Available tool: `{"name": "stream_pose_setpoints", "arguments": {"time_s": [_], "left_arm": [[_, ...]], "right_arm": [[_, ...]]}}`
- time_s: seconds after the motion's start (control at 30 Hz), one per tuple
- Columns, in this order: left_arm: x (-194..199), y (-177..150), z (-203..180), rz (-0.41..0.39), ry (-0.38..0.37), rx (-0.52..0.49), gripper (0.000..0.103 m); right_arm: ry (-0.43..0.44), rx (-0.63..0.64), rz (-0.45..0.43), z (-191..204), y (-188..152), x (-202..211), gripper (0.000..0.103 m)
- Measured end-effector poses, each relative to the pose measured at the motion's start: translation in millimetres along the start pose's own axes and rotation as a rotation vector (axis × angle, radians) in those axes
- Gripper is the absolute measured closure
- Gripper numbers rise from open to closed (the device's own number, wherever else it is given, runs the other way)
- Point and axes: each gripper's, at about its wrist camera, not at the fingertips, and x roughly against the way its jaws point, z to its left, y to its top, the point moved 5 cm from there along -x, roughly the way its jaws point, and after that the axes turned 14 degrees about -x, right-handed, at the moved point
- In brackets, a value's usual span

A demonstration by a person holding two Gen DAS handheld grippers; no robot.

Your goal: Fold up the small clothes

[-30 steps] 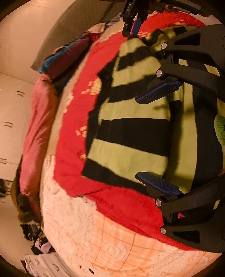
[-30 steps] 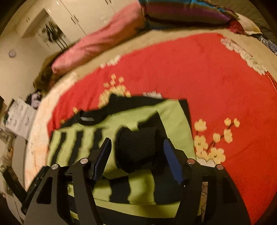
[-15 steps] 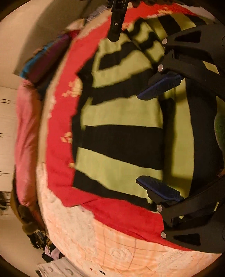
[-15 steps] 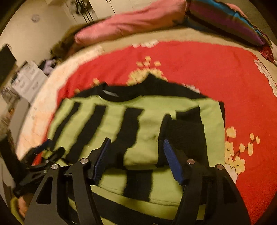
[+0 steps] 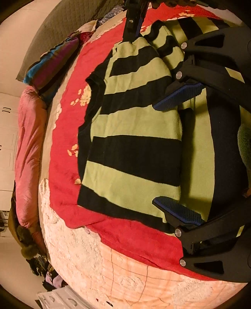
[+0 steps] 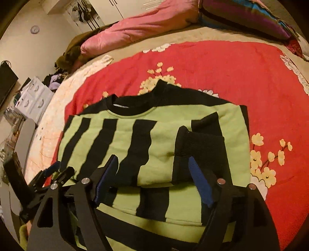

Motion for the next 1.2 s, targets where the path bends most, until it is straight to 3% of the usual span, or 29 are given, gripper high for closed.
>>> {"name": "stream_pose_setpoints", "arguments": {"time_s": [0.2,0.37,1.2], "left_arm": [[9.9,2.1,6.3,-0.025,0.013,0.04,0.011],[20.2,4.4,7.7,-0.036,0.011,0.063,0.01],[103.2,24.9,11.9,-0.136,0.062,0.09,0.01]], "right_arm": [[0.02,-0.005,-0.021,5.1,1.5,15.6,0.018],[0.03,-0.012,-0.044,6.4,0.4,31.4,0.008],[0.11,-0.005,-0.121,21.9,-6.6,91.2,0.006]]}}
